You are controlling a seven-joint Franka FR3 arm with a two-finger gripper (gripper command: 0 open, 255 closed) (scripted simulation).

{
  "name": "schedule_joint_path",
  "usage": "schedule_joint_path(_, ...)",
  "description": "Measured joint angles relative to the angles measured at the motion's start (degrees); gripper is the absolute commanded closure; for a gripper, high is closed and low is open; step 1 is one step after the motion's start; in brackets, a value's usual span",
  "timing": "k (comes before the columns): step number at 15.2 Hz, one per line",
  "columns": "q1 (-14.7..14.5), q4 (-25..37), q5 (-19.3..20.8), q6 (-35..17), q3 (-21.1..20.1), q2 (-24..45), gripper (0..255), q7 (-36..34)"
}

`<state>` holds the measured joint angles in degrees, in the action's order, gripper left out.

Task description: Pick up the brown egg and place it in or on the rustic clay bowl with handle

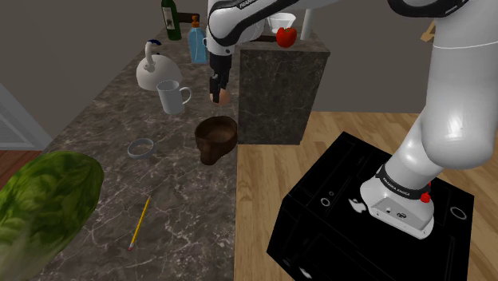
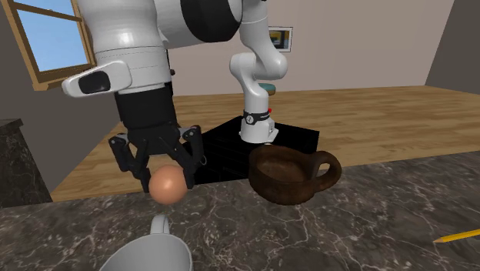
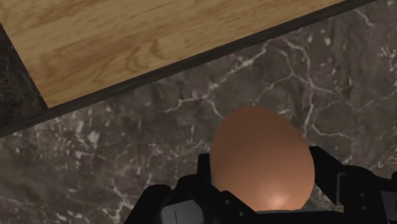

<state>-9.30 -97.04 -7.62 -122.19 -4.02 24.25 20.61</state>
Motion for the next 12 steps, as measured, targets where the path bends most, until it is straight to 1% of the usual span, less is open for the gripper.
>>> schedule_joint_path(12, 0.0, 4.7, 0.3, 7.9, 0.0, -3.3, 255, -1.1)
